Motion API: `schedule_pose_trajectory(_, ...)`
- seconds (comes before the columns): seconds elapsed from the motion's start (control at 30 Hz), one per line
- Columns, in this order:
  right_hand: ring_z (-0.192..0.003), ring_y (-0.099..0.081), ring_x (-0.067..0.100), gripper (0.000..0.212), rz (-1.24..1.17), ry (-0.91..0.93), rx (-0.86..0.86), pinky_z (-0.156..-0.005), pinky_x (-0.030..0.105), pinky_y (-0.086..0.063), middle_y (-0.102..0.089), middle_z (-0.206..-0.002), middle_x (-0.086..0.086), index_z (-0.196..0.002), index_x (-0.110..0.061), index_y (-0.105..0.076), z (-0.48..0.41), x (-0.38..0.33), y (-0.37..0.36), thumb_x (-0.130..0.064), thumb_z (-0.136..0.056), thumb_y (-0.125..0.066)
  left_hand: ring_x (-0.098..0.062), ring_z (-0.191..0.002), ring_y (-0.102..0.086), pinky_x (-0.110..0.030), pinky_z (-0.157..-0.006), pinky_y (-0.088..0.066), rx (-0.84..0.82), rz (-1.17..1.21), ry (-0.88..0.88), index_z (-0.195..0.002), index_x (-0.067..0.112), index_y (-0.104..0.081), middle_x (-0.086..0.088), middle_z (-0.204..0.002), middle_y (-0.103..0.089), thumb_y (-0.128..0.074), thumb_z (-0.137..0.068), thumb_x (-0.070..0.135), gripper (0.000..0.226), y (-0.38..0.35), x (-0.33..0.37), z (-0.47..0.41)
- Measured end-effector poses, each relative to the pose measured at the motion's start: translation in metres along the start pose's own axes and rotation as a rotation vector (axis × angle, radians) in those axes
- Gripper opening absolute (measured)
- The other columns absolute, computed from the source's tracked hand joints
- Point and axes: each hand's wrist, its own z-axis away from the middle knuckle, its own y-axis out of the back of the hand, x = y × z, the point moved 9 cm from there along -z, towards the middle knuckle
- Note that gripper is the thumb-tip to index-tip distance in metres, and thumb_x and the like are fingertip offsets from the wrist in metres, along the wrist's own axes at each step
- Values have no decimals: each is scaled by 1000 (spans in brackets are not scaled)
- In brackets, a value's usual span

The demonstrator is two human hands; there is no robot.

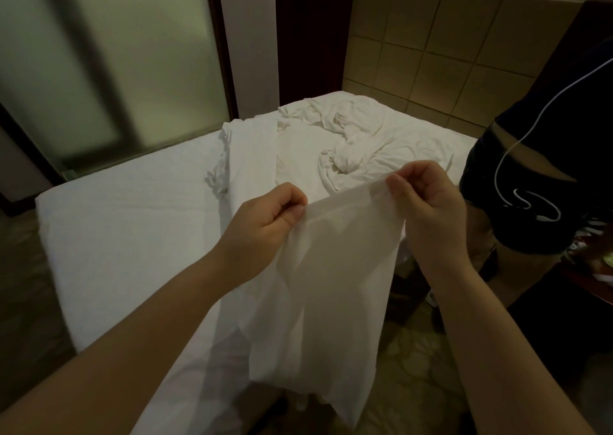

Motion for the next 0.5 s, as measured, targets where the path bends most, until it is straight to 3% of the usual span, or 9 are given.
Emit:
schedule_pose_trajectory(0.13, -73, -58, 0, 20, 56, 40, -1, -70, 17, -52, -58, -80, -14, -83, -30, -55, -4, -9, -5, -12, -90, -59, -1, -65, -46, -12, -61, -38, -12, -78, -4, -77, 28, -49, 9, -73, -54, -40, -97, 21, 23, -1, -5, -1)
schedule_pose_trajectory(0.23, -76, -63, 1, 14, -31, 5, 5, -70, 16, -53, -62, -85, -15, -92, -29, -60, -7, -12, -7, -15, -89, -61, 0, -65, -47, -11, -62, -39, -9, -90, -19, -77, 29, -47, 15, -71, -54, -41, -99, 12, 29, 3, -5, -4)
schedule_pose_trajectory(0.33, -78, -62, -1, 13, -82, -118, -18, -72, 16, -53, -64, -85, -16, -93, -30, -65, -12, -2, -13, -18, -90, -60, -1, -65, -47, -11, -63, -39, 33, -74, -63, -77, 31, -48, 11, -72, -54, -41, -94, 19, 22, 9, -2, -7)
schedule_pose_trajectory(0.43, -81, -58, 8, 15, -124, -313, -25, -84, 31, -54, -61, -80, -13, -84, -27, -65, -15, 17, -26, -21, -94, -55, 0, -66, -49, -8, -64, -39, 52, -35, -88, -77, 33, -49, 17, -72, -55, -39, -88, 22, 18, 9, -2, -14)
schedule_pose_trajectory(0.5, -76, -53, 1, 19, -88, -320, -18, -76, 25, -50, -55, -80, -8, -84, -26, -59, -16, 17, -36, -20, -98, -47, -4, -69, -52, -11, -64, -42, 54, -25, -110, -79, 35, -51, 13, -76, -58, -41, -88, 21, 19, 7, -3, -20)
